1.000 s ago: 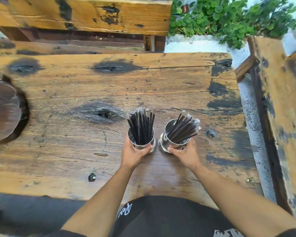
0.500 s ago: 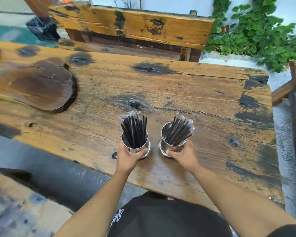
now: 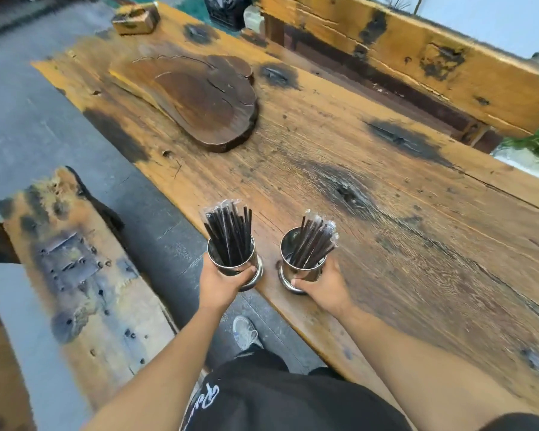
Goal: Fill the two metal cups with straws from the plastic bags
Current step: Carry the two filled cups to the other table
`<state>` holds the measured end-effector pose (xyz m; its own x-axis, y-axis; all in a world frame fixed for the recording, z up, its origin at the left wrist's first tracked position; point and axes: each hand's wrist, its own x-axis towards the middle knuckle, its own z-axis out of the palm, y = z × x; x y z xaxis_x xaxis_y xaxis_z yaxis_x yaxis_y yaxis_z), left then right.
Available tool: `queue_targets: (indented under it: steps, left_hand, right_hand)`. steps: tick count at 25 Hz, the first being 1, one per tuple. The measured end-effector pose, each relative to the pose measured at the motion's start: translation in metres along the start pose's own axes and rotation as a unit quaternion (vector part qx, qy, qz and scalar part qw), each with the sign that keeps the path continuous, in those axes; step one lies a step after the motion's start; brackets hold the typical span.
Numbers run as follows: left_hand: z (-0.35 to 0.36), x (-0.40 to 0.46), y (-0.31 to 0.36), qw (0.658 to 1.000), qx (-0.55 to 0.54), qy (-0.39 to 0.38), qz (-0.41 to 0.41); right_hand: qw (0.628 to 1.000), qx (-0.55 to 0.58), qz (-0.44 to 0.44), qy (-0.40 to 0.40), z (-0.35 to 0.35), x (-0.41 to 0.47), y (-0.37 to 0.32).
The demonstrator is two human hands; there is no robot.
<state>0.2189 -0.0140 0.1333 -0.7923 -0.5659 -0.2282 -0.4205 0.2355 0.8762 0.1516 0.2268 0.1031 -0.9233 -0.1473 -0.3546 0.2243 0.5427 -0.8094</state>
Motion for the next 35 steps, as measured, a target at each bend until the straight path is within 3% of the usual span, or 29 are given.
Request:
queue_targets:
  steps: [14,26,35]
  left_hand:
    - [-0.157,0.204,-0.037,0.999,-0.010,0.025,-0.034]
    - [-0.229,0.428,-0.023,0.999,0.014,0.029,-0.014]
    - [-0.276,0.581,0.013,0.999,0.024,-0.019,-0.008]
  right_hand:
    - [0.997,-0.030,-0.026,-0.070,0.175,0.140,-0.177]
    - [0.998,-0.029,-0.031,-0.046,0.275,0.293,-0.291]
    - [0.999,0.002,-0.034,-0.002,0.332,0.392,-0.384]
